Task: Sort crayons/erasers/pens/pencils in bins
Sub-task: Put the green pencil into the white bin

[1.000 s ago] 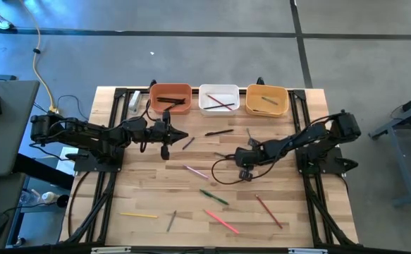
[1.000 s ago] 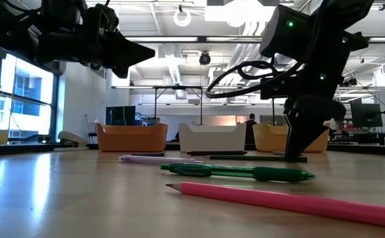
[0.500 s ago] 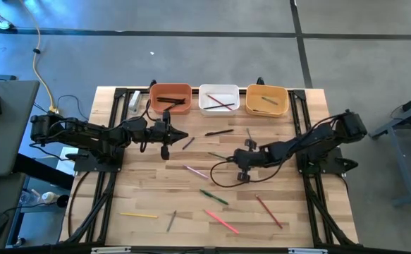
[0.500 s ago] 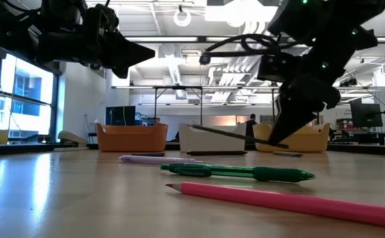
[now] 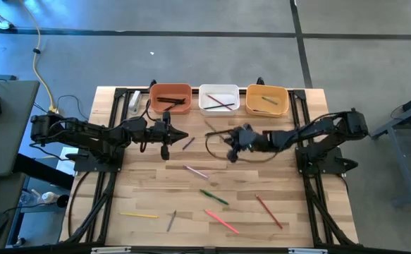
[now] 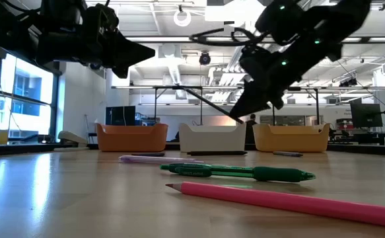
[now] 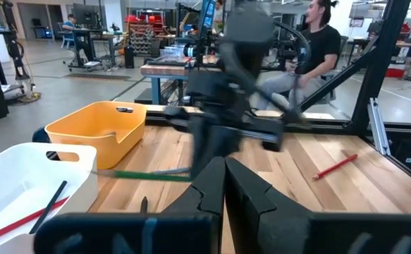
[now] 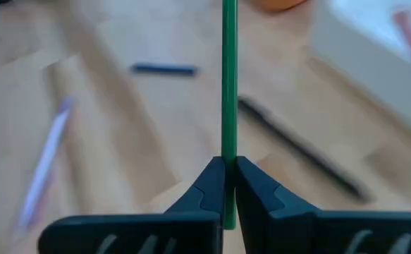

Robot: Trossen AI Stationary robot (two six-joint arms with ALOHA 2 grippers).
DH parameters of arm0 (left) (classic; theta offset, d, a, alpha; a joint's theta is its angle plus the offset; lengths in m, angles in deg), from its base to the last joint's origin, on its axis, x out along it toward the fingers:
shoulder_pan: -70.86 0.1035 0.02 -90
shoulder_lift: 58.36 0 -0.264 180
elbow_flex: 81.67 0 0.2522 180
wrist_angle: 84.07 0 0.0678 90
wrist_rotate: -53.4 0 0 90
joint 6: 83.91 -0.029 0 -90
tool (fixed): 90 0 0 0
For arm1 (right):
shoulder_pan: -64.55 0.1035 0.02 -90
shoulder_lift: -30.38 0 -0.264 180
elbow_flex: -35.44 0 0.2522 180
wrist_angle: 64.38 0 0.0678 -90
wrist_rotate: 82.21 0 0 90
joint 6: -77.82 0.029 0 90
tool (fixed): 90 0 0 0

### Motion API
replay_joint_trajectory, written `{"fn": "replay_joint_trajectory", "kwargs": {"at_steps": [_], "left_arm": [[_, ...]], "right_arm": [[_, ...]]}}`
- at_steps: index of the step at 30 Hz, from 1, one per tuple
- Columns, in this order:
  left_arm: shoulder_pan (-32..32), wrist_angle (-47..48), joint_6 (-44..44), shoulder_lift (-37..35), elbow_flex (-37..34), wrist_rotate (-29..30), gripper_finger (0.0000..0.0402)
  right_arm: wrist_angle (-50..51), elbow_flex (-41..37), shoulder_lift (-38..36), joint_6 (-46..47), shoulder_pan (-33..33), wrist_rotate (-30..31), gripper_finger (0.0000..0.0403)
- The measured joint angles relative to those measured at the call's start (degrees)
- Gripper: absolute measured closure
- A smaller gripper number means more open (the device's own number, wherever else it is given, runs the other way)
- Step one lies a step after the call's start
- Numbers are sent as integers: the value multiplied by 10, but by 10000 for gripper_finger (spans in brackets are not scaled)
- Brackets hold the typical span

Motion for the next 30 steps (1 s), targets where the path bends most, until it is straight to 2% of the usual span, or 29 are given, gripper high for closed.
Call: {"fn": "replay_joint_trajectory", "kwargs": {"at_steps": [8, 14, 22, 25, 30], "left_arm": [[0, -1, 0, 0, 0, 0, 401], [0, -1, 0, 0, 0, 0, 401], [0, -1, 0, 0, 0, 1, 401], [0, -1, 0, 0, 0, 1, 401], [0, -2, -5, 0, 0, 1, 401]], "right_arm": [[92, 105, 10, -101, -126, 1, 398], [238, 246, 86, -171, -212, 1, 398], [415, 408, 218, -246, -253, -47, 398], [456, 433, 240, -257, -258, -48, 398], [464, 439, 245, -278, -272, -58, 398]]}}
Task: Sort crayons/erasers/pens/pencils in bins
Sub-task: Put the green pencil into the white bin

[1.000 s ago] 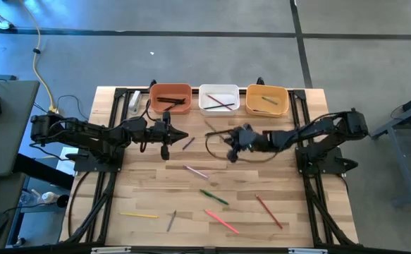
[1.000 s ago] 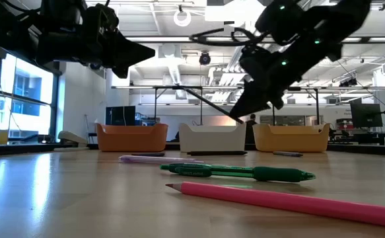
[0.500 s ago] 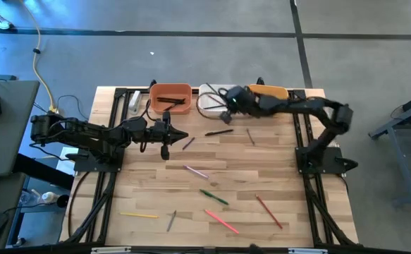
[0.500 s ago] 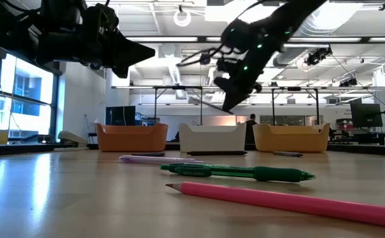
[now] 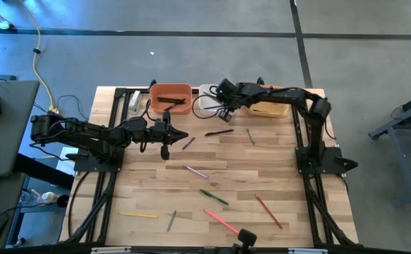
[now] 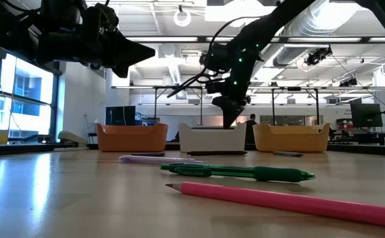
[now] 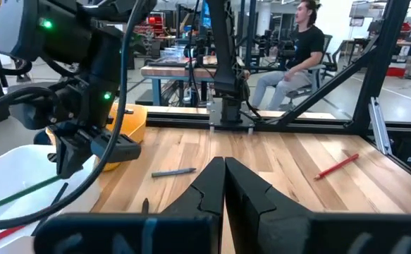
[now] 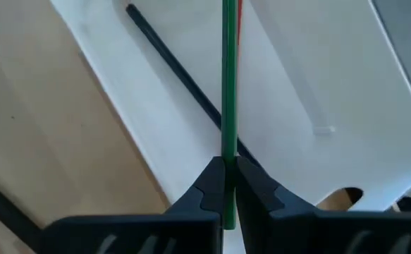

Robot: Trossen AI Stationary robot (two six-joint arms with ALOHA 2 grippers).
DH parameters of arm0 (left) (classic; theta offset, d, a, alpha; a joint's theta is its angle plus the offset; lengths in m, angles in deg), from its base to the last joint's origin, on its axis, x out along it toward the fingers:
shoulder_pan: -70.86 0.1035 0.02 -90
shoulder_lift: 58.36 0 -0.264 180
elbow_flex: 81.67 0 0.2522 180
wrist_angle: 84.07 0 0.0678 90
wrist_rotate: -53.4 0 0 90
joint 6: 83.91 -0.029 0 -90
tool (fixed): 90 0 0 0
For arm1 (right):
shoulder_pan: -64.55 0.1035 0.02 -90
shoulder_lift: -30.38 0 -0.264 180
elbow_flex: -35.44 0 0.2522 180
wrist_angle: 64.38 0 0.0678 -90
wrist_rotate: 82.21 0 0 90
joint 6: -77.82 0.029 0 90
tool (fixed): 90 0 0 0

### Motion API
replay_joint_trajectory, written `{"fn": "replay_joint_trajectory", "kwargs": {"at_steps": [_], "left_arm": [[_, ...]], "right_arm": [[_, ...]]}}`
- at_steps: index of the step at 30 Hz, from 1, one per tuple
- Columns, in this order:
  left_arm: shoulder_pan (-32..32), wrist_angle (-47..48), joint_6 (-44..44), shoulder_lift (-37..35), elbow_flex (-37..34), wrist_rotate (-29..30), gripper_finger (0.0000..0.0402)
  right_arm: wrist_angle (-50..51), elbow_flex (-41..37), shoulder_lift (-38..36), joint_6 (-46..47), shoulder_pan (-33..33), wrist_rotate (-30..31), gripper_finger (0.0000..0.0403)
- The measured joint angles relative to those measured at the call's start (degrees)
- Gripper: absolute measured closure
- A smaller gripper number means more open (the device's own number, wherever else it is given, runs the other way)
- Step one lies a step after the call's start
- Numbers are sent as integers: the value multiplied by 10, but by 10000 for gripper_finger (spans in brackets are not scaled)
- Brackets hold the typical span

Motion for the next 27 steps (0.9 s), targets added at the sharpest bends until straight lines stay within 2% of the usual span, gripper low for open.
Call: {"fn": "replay_joint_trajectory", "kwargs": {"at_steps": [12, 27], "left_arm": [[0, 0, 0, 0, 0, 0, 401], [0, 0, 3, 0, 0, 0, 401]], "right_arm": [[0, 0, 6, -54, -47, -45, 398], [-13, 0, 35, -54, -49, -63, 398]]}}
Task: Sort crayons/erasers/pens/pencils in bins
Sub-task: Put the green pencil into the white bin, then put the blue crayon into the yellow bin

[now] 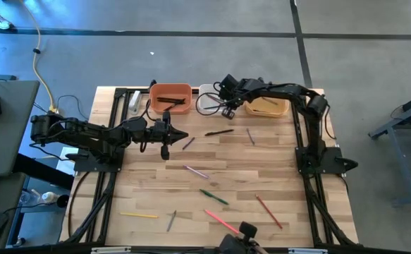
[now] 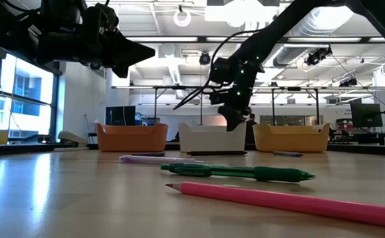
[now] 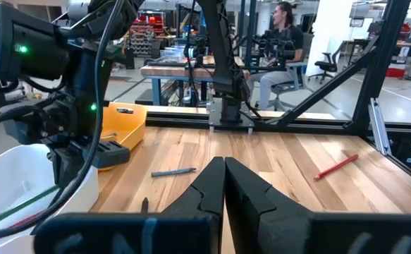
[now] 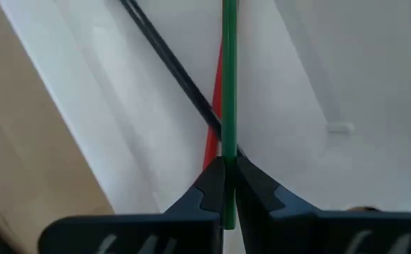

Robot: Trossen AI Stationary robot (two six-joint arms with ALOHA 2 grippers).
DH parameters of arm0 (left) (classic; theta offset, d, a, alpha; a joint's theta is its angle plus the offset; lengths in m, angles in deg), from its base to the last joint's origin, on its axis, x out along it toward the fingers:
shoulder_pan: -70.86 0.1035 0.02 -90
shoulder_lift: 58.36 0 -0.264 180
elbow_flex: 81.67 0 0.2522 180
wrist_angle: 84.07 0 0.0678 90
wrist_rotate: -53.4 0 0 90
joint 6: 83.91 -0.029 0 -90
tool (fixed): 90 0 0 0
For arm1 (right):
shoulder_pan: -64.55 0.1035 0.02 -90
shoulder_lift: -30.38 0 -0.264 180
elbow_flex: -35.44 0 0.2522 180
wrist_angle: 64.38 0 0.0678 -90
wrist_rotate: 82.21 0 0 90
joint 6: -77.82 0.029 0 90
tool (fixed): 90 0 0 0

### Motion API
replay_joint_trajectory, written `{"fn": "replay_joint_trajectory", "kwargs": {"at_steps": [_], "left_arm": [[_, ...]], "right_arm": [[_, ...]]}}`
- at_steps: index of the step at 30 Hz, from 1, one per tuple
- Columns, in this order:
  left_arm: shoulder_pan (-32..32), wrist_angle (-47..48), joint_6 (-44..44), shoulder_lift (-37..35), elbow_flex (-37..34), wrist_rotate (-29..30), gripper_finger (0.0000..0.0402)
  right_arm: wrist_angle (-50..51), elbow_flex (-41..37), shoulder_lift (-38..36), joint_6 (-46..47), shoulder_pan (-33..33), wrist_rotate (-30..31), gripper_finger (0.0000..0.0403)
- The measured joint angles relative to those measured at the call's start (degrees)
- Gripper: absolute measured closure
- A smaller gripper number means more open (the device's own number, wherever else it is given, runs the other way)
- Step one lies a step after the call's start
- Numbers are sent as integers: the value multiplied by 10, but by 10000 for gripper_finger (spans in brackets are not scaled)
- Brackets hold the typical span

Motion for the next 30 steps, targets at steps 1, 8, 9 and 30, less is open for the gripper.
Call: {"fn": "replay_joint_trajectory", "kwargs": {"at_steps": [1, 8, 9, 30], "left_arm": [[0, 0, 0, 0, 0, 0, 401], [0, 0, -3, 0, 0, 0, 401], [0, 0, -3, 0, 0, 0, 401], [0, 0, -5, 0, 0, 0, 401]], "right_arm": [[-7, 0, 2, 3, 0, 0, 398], [-13, 0, 3, 10, -1, 0, 380], [-12, 0, 3, 10, -1, 0, 371], [-128, -56, -122, -12, 33, -22, 396]]}}
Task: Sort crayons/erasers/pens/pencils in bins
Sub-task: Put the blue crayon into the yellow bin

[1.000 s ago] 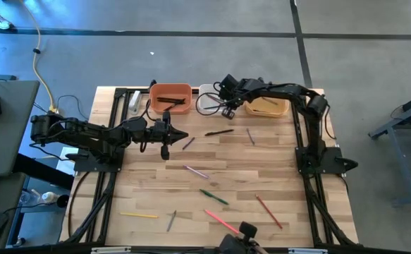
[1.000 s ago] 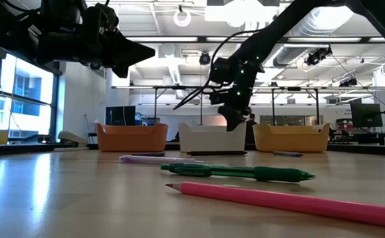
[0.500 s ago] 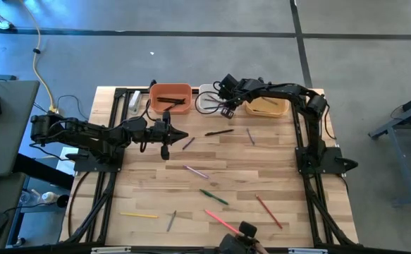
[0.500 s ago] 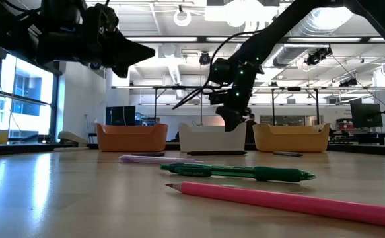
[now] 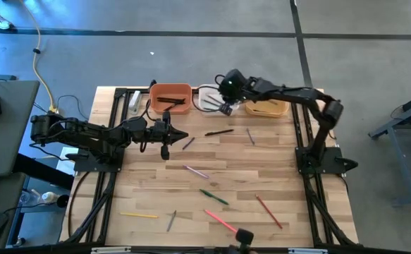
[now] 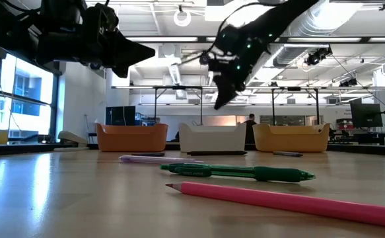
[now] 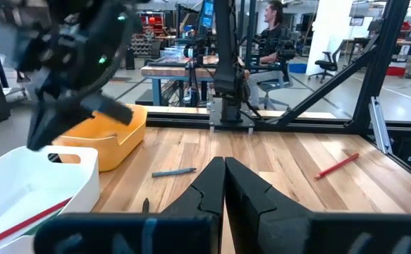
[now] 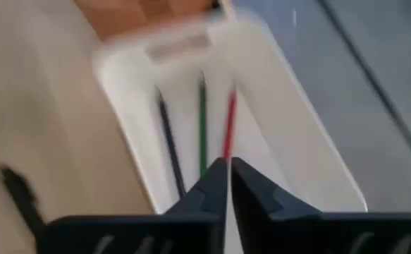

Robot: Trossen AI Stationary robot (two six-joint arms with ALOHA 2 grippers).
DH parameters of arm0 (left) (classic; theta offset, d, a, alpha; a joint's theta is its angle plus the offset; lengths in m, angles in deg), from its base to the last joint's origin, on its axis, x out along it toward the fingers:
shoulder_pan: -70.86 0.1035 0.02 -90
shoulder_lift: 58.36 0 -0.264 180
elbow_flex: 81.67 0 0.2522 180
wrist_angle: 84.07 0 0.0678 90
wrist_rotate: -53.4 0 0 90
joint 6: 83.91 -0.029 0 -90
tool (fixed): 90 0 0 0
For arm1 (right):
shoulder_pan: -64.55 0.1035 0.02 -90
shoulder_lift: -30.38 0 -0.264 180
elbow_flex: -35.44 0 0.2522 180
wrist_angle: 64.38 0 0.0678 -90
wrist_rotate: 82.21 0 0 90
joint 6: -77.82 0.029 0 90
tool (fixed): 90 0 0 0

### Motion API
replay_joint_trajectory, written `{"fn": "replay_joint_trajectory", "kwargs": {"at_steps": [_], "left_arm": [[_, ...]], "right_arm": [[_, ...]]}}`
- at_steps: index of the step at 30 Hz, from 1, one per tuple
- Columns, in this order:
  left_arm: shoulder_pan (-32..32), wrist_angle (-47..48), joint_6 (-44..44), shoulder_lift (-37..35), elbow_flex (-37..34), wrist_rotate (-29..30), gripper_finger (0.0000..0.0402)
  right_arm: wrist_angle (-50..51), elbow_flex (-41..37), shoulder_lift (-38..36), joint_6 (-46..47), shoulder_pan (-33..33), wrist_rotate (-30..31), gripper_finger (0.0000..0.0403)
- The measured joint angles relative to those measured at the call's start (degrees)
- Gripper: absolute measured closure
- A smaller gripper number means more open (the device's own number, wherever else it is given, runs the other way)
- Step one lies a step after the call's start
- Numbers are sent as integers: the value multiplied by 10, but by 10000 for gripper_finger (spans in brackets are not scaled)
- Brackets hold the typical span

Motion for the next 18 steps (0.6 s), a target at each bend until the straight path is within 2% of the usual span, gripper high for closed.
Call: {"fn": "replay_joint_trajectory", "kwargs": {"at_steps": [4, 9, 15, 18], "left_arm": [[0, 0, 1, 0, 0, 0, 401], [0, 2, 1, 0, 0, 0, 401], [-1, 15, 7, 0, 0, 4, 401], [-5, 66, 7, 0, 9, 29, 401]], "right_arm": [[-175, -121, -61, 11, 14, -34, 391], [-353, -267, -132, 28, 50, -37, 401], [-531, -404, -223, 52, 110, -38, 402], [-592, -461, -260, 58, 132, -38, 402]]}}
